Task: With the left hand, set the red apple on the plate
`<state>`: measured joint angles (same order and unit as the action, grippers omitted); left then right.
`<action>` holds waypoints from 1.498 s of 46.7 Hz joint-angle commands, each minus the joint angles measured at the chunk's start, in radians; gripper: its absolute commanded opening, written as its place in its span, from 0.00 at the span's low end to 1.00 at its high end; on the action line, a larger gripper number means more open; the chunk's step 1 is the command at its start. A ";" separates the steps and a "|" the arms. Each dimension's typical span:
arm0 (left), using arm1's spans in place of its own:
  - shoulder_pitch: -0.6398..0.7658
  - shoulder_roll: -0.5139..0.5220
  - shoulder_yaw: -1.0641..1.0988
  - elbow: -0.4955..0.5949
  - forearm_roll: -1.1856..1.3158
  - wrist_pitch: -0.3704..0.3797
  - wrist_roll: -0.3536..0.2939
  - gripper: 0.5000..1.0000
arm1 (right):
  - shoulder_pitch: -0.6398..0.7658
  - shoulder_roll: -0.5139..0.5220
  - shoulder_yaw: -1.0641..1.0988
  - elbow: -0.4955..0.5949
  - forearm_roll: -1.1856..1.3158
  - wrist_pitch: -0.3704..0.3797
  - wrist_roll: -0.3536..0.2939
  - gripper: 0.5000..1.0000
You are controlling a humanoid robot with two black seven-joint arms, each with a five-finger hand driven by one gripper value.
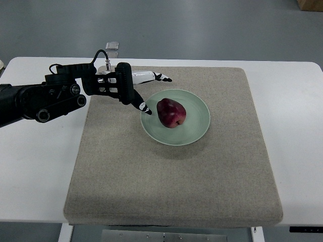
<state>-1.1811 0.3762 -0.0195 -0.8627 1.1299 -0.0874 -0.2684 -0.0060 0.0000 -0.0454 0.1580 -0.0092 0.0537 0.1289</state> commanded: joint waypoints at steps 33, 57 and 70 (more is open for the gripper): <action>-0.002 -0.062 -0.115 0.231 -0.708 0.184 0.107 0.98 | 0.000 0.000 0.001 0.000 0.000 0.000 0.000 0.93; 0.020 -0.122 -0.321 0.396 -1.113 0.166 0.288 0.98 | 0.000 0.000 -0.001 0.000 0.000 0.000 0.000 0.93; 0.081 -0.134 -0.491 0.516 -1.135 -0.130 0.279 0.98 | 0.000 0.000 0.001 0.000 0.000 0.000 0.000 0.93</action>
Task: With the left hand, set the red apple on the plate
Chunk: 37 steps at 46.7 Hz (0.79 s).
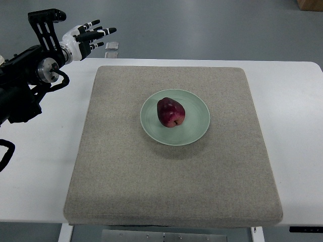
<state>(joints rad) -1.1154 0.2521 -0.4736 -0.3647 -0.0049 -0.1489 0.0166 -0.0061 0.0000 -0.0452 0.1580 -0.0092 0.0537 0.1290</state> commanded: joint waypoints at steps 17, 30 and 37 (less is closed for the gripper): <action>0.058 -0.040 -0.175 0.047 -0.043 -0.173 -0.207 0.98 | 0.000 0.000 0.001 0.000 0.000 0.000 0.000 0.93; 0.068 -0.057 -0.181 0.049 -0.055 -0.167 -0.225 0.98 | 0.000 0.000 0.001 0.000 0.000 0.000 0.000 0.93; 0.068 -0.057 -0.180 0.049 -0.053 -0.167 -0.228 0.98 | 0.000 0.000 -0.001 0.000 0.000 0.000 0.000 0.93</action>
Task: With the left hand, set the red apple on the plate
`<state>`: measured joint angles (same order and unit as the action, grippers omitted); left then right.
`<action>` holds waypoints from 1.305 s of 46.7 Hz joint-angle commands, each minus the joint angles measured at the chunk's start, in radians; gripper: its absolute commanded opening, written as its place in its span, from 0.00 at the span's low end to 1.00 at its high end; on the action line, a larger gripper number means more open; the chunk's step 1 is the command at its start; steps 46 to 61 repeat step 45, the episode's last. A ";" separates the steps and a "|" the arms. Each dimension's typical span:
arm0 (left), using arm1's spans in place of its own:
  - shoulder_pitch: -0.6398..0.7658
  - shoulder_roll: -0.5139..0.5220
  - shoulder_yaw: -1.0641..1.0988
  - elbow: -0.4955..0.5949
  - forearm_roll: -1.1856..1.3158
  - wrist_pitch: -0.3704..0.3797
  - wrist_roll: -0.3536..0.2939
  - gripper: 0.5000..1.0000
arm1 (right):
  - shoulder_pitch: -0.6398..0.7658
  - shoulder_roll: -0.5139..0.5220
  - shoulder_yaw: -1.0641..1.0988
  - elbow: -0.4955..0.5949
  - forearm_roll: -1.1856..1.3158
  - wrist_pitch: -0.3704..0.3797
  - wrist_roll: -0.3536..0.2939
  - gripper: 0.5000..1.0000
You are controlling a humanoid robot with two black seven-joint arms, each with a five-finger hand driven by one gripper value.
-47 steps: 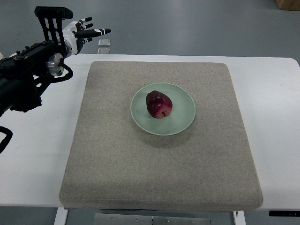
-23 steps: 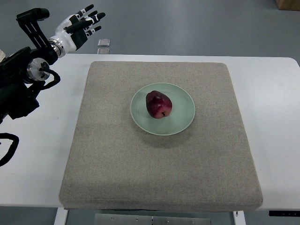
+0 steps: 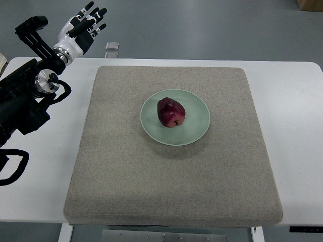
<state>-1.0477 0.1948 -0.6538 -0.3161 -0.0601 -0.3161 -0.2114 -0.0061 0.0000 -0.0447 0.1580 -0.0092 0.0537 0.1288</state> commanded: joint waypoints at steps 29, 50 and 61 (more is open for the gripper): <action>-0.011 0.005 -0.001 0.000 0.000 0.009 0.000 0.98 | 0.000 0.000 0.000 0.002 0.002 0.009 0.000 0.93; -0.011 0.008 -0.003 0.000 -0.001 0.014 0.000 0.98 | 0.000 0.000 0.000 0.023 -0.003 0.012 0.000 0.93; -0.011 0.008 -0.003 0.000 -0.001 0.014 0.000 0.98 | 0.000 0.000 0.000 0.023 -0.003 0.012 0.000 0.93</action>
